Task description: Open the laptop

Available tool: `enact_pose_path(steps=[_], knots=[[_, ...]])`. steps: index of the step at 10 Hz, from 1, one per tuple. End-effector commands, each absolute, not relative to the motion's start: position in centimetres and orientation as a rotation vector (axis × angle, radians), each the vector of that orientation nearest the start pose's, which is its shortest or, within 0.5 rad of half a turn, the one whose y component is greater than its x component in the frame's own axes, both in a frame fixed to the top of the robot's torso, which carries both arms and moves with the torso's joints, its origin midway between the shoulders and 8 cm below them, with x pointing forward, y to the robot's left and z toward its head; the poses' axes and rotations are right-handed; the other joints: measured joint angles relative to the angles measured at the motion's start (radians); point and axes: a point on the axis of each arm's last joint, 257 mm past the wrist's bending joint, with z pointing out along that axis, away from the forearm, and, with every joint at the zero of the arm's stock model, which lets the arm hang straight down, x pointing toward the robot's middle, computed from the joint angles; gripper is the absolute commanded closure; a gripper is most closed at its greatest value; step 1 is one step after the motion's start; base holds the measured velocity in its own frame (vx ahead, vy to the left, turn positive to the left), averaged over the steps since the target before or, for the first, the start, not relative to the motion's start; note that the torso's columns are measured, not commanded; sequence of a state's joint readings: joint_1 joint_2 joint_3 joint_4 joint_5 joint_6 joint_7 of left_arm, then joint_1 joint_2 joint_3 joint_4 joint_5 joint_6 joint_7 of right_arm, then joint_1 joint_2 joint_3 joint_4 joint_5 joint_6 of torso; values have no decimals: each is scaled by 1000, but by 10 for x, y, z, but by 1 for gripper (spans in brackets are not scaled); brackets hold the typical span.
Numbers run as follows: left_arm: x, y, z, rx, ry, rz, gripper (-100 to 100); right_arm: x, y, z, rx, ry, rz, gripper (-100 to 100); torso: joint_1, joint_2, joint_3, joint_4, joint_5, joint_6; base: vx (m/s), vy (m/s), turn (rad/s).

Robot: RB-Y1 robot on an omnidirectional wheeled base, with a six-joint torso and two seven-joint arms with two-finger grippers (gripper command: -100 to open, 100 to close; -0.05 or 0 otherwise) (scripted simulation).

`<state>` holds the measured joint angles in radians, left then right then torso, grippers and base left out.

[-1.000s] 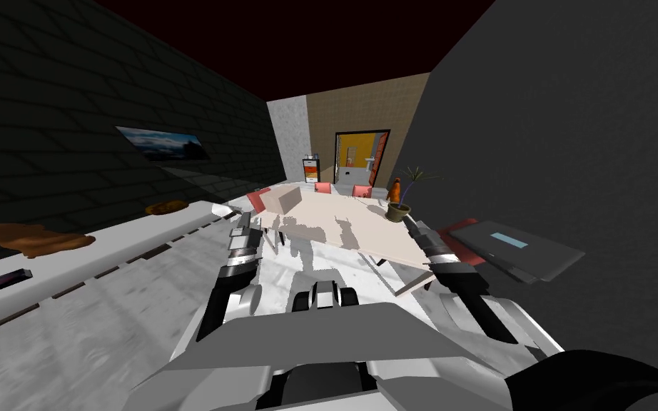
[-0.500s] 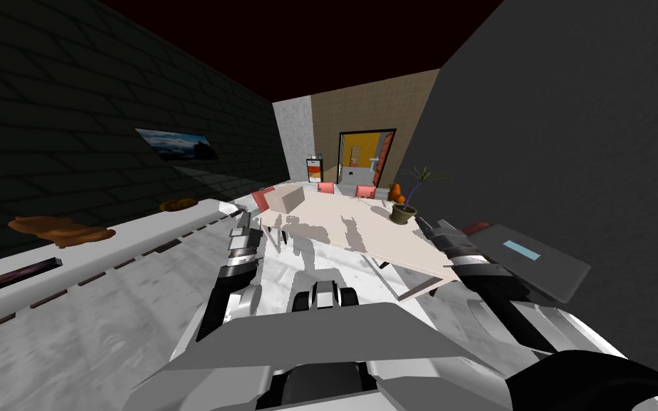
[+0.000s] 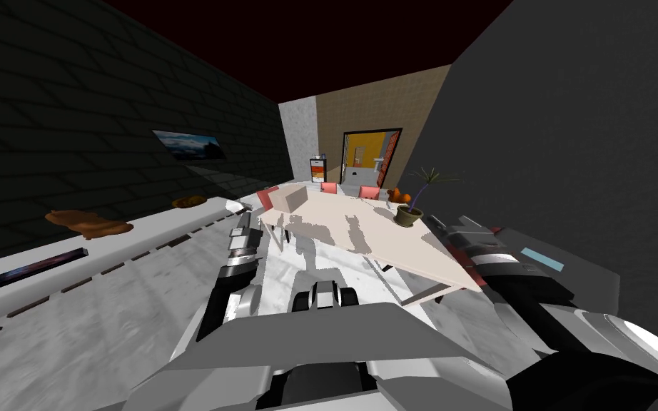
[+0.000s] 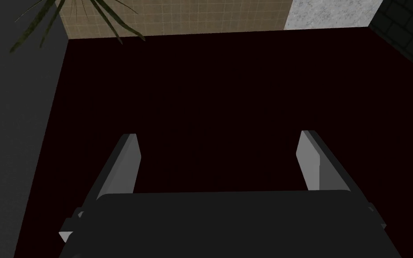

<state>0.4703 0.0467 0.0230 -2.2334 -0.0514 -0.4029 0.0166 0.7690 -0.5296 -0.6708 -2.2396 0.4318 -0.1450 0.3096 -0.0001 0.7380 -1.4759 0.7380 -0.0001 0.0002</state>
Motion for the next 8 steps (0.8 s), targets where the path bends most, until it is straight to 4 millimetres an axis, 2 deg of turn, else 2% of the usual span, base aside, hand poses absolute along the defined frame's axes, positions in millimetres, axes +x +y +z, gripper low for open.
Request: enact_pose_path(steps=[1, 3, 6, 8], knots=[[371, 281, -6, -692, 751, -1240, 0, 303, -531, 8, 17, 1351, -352, -100, 0, 0, 0, 0, 0, 0, 6, -9, 58], [371, 281, -6, -692, 751, -1240, 0, 294, -558, 24, -52, 1369, -511, -100, 0, 0, 0, 0, 0, -1, 12, -10, 169], [371, 281, -6, -692, 751, -1240, 0, 284, -578, 47, -85, 1352, -619, -100, 0, 0, 0, 0, 0, 0, 9, -15, 91], [371, 281, -6, -692, 751, -1240, 0, 272, -604, 73, -138, 1346, -771, -100, 0, 0, 0, 0, 0, -1, 9, -17, 202]])
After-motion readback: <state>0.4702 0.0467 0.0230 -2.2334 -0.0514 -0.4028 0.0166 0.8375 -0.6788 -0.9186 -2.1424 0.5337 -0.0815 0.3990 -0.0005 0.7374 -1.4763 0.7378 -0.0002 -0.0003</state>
